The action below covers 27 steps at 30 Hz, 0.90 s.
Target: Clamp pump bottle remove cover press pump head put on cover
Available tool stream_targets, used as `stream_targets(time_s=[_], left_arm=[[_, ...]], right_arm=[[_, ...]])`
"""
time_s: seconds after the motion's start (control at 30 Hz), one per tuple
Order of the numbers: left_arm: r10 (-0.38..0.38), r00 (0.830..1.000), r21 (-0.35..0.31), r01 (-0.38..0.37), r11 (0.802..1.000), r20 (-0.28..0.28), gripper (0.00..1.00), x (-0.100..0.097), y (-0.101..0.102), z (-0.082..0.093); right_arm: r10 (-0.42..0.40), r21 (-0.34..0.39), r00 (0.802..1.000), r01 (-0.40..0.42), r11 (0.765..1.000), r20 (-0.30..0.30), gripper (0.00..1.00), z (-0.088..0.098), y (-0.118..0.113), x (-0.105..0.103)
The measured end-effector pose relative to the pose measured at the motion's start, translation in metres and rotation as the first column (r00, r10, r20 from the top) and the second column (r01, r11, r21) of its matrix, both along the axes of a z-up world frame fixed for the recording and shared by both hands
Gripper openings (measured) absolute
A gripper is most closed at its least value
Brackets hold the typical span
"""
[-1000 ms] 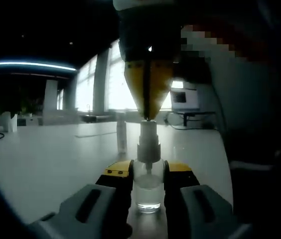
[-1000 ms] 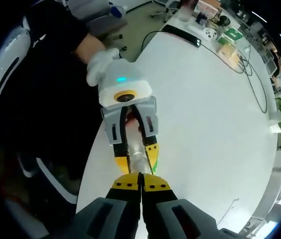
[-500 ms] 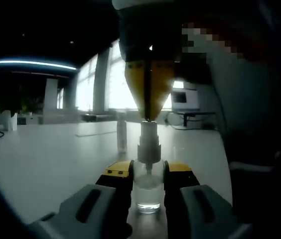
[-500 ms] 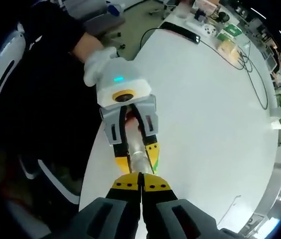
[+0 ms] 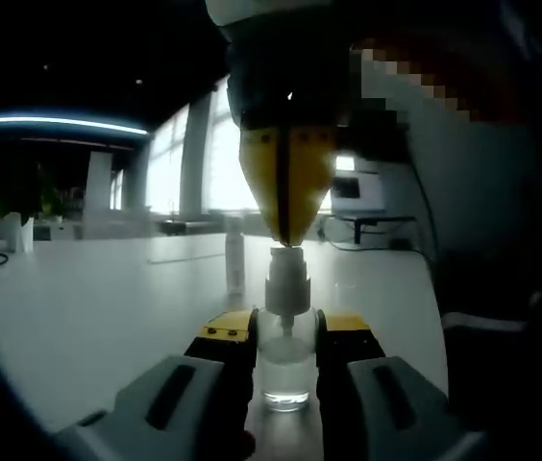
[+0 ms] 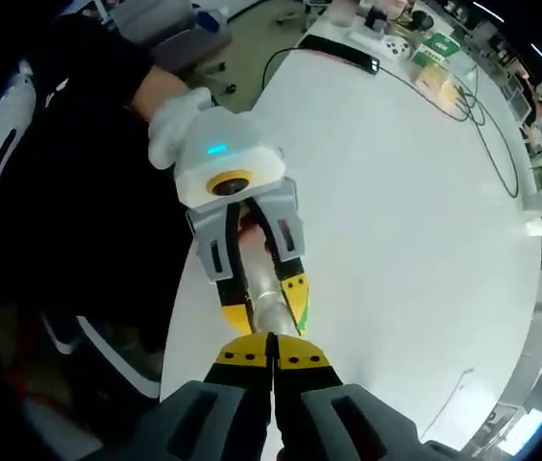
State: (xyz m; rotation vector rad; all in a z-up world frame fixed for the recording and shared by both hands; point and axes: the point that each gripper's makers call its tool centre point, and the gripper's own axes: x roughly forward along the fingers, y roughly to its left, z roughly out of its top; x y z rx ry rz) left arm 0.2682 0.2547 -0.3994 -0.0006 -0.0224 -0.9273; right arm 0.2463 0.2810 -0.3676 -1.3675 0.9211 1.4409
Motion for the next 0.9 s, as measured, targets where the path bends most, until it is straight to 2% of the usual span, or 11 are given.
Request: stream_targets(time_s=[0.33, 0.9], left_arm=[[-0.003, 1.000, 0.002, 0.003, 1.000, 0.006, 0.15, -0.0003, -0.0008, 0.0007], [-0.003, 1.000, -0.001, 0.003, 1.000, 0.004, 0.15, -0.0004, -0.0009, 0.0012]], right_arm=[[-0.017, 0.033, 1.000, 0.018, 0.999, -0.018, 0.00, 0.0070, -0.0011, 0.0006], [0.014, 0.010, 1.000, -0.014, 1.000, 0.004, 0.00, 0.0075, -0.0003, 0.0001]])
